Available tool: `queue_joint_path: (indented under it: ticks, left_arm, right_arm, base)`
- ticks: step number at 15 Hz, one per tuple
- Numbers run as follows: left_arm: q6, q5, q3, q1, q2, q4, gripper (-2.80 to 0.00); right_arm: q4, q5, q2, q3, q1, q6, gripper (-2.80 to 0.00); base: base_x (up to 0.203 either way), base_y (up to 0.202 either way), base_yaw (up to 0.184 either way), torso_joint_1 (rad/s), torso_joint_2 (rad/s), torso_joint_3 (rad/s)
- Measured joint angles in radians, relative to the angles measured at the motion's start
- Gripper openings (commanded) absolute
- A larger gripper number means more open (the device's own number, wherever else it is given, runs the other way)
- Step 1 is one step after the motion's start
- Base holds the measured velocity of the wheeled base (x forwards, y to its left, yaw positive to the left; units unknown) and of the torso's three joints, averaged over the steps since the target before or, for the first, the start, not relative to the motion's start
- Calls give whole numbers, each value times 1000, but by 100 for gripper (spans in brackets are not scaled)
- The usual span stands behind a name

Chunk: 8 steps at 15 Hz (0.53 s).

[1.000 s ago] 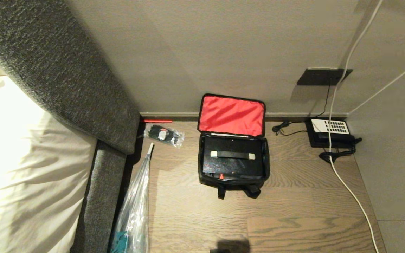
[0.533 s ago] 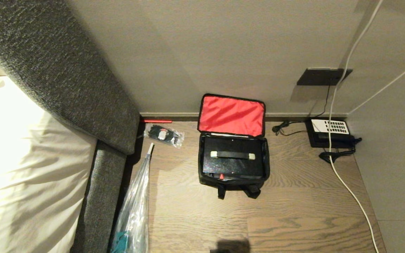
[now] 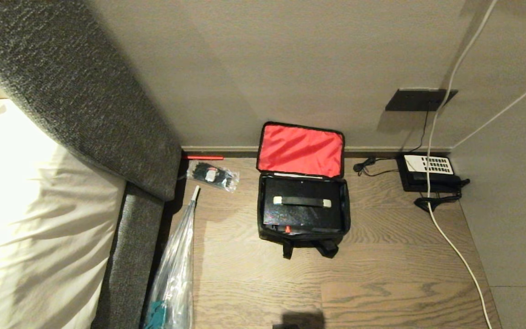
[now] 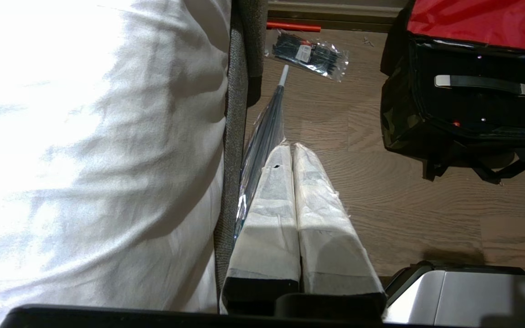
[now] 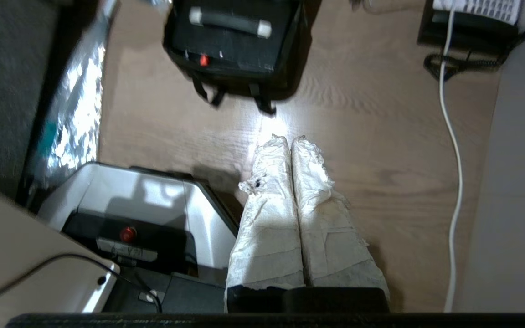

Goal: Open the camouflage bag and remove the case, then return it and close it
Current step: Grip the handle

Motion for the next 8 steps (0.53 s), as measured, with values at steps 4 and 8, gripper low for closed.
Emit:
queue_joint_path:
  ticks: [4, 8]
  left_arm:
    - [0, 0, 0, 0, 0, 0, -280]
    - [0, 0, 0, 0, 0, 0, -280]
  right_arm:
    - [-64, -3, 422, -77, 5, -67, -280]
    - [-104, -41, 877, -226, 23, -74, -280]
  base:
    - [0, 0, 0, 0, 0, 0]
    - [0, 0, 0, 0, 0, 0]
